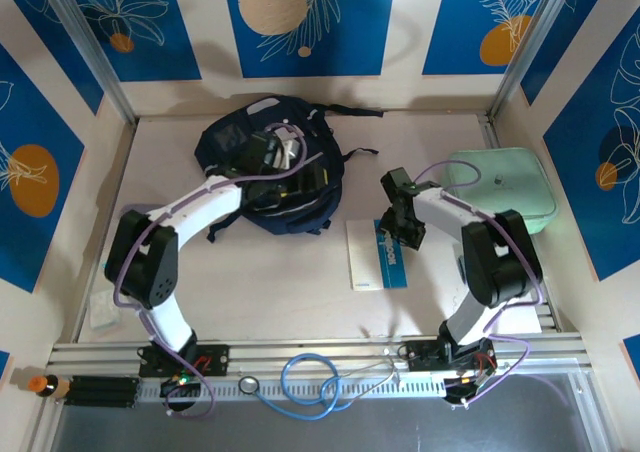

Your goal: Pack the student bag

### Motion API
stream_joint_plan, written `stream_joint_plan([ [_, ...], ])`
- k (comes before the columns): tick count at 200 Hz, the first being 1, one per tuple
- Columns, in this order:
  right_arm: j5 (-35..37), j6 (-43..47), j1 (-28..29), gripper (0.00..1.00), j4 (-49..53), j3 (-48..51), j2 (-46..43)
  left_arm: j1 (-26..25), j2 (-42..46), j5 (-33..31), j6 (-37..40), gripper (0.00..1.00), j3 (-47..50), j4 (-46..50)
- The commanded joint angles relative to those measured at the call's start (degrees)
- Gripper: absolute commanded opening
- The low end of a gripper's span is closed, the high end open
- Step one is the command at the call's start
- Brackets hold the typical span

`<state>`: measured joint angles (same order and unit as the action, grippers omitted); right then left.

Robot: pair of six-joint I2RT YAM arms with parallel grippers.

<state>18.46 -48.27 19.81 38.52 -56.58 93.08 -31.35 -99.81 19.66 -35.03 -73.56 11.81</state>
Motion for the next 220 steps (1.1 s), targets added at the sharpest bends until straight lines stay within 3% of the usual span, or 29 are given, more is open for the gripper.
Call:
stream_joint_plan([
  [1,-5.6,0.4,-0.7,0.66,-2.5,1.6,-4.6,-4.8,-1.6,0.5,-1.3,0.93,-0.4,2.7],
  [27,-13.2,2.5,-1.5,0.57,-4.6,3.3,-4.7,-8.7,-3.4,1.2,-5.8,0.84,0.2,3.0],
  [90,-14.2,-0.8,-4.9,0.54,-5.7,6.5,-2.1,-14.2,-10.9,3.3,-14.5,0.57,0.5,-2.5],
  [143,-16.5,-3.3,-6.9,0.54,-7.1,9.1,-2.0,-13.6,-15.8,3.4,-14.9,0.50,-2.5,2.0],
  [220,-16.9,-3.5,-7.1,0.54,-7.3,9.5,-2.2,-12.8,-18.5,6.2,-16.6,0.36,-3.1,-0.3],
])
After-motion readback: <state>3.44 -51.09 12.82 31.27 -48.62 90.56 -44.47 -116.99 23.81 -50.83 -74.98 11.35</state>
